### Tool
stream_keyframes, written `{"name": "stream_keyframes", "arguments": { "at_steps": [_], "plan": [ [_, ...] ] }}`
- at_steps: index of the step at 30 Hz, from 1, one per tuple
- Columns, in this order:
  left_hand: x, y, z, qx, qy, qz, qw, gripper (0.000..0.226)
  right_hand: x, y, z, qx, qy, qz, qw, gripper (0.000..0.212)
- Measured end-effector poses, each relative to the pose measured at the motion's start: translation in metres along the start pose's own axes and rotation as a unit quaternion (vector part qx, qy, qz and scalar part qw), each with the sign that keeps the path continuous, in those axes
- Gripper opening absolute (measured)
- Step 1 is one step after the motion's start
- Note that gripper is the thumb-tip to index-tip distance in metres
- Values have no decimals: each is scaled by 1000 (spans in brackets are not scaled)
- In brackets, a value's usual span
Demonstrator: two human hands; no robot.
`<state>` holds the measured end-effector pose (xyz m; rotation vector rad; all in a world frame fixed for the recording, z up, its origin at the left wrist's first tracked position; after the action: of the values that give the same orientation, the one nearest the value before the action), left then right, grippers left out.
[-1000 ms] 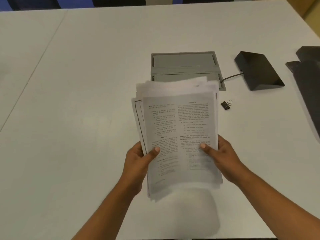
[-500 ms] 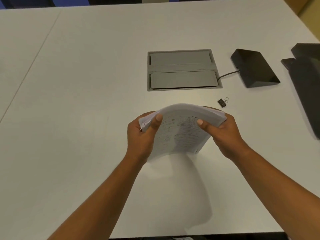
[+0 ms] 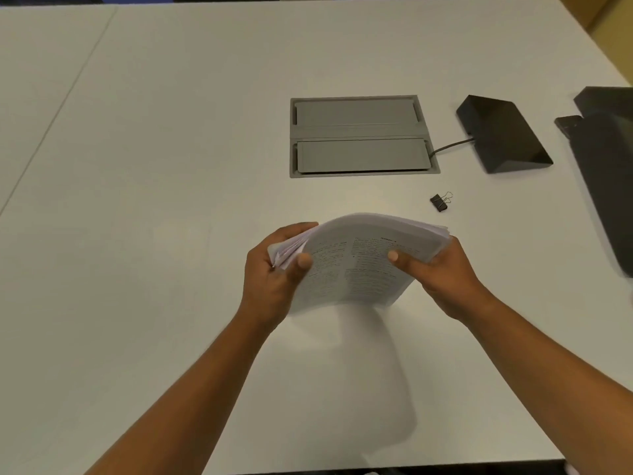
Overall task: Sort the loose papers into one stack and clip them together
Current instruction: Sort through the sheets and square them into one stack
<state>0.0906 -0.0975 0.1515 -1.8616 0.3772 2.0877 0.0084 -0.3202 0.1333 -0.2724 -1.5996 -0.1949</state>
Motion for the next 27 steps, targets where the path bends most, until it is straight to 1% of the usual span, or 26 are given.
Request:
{"name": "stream_keyframes", "arguments": {
  "at_steps": [1,2,4,5,7,8,9,10,12,13,16,18,20,22,25,27],
  "plan": [
    [8,0,0,18,6,-5,1000,101,-7,0,2,5,7,-2,1000,41],
    [16,-1,0,30,6,-7,1000,102,-14,0,3,9,15,-3,1000,40],
    [30,-6,0,29,-12,-5,999,93,-28,1,6,14,28,3,999,40],
    [35,-8,0,19,-27,-11,999,83,-35,2,8,14,33,10,999,40],
    [46,-9,1,-11,-61,-45,997,47,-43,7,11,7,35,19,999,43],
    [49,-8,0,-16,-74,-57,995,35,-45,10,12,0,34,21,999,44],
    [49,-6,0,-20,-82,-65,994,35,-45,12,13,-9,30,20,999,44],
    [47,-6,0,-27,-81,-68,994,40,-41,14,12,-20,21,15,999,43],
    [35,-5,0,-28,-57,-61,996,52,-26,14,11,-45,-16,-5,999,43],
    [27,-2,1,-22,-40,-54,997,54,-17,13,10,-55,-38,-16,998,43],
    [13,6,2,-27,7,-46,999,57,0,7,9,-92,-78,-37,992,45],
    [10,9,-1,-31,9,-43,999,52,-1,3,9,-110,-73,-20,991,42],
    [12,10,-6,-34,3,-35,999,44,-6,2,8,-103,-67,1,992,38],
    [12,13,-11,-44,-3,-36,998,39,-12,-1,4,-84,-64,7,994,40],
    [13,16,-14,-88,-34,-23,995,35,-22,-5,-3,-45,-49,12,998,42],
    [15,14,-15,-121,-36,-23,992,33,-26,-9,-7,-26,-44,25,998,41]
  ]
}}
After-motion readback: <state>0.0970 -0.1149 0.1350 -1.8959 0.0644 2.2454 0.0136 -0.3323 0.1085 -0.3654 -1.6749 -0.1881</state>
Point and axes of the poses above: each hand's wrist, its own z-axis away from the middle knuckle, its own y-axis out of the palm, x = y × z, the point moved 6 cm from there along -z, towards the middle knuckle, and after that the axes turned 12 degrees about -y, right-handed, at the moved point
